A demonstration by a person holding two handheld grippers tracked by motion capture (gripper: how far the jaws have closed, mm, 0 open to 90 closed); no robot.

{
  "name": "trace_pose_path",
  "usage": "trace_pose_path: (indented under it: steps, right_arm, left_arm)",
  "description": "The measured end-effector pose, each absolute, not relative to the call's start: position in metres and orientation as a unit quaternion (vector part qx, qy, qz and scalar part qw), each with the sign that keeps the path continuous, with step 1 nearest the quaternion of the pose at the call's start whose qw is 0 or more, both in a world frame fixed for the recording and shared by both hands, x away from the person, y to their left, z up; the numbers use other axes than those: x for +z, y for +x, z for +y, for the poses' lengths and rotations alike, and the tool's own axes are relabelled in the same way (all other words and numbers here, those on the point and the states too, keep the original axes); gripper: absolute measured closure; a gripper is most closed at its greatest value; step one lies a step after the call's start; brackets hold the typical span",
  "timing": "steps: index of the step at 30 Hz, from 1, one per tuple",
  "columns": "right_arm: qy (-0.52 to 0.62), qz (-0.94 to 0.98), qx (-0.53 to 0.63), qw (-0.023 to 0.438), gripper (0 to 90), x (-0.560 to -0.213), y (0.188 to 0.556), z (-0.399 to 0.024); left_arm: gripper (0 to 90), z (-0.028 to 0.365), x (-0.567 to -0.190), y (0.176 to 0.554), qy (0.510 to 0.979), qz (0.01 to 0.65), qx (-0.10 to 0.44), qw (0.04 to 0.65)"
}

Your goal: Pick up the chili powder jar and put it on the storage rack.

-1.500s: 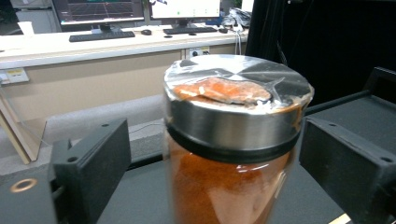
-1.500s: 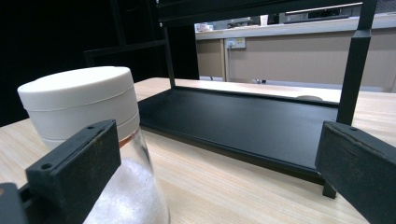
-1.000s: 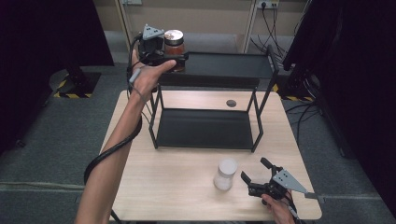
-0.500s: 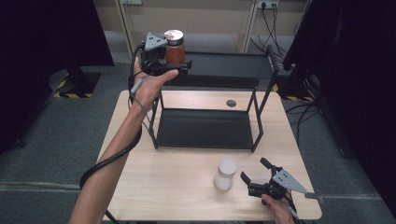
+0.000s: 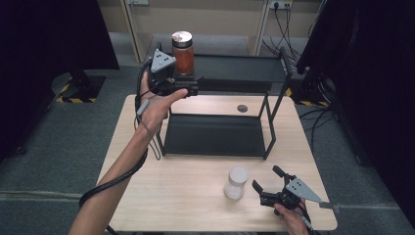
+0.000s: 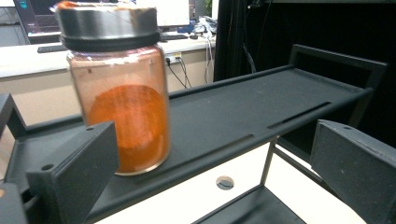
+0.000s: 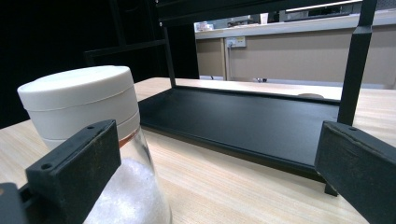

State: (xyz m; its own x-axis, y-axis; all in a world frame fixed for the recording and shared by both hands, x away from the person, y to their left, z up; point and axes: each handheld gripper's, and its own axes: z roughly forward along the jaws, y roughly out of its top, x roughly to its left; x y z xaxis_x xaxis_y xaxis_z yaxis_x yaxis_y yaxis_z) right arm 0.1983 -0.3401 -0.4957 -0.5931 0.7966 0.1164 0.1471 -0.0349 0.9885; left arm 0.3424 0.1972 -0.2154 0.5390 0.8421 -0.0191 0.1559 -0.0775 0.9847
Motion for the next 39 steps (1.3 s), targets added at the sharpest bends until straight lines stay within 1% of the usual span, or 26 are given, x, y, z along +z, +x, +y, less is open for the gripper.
trace_pose_path:
  steps: [16, 39]
  right_arm:
    - [0.367, 0.642, 0.619, 0.265, 0.4, -0.495, 0.198, -0.34]
    - [0.366, 0.641, 0.62, 0.265, 0.4, -0.496, 0.197, -0.34]
  left_arm:
    - [0.7, 0.2, -0.244, 0.314, 0.676, 0.334, 0.276, 0.596]
    - [0.7, 0.203, -0.287, 0.284, 0.683, 0.309, 0.255, 0.611]
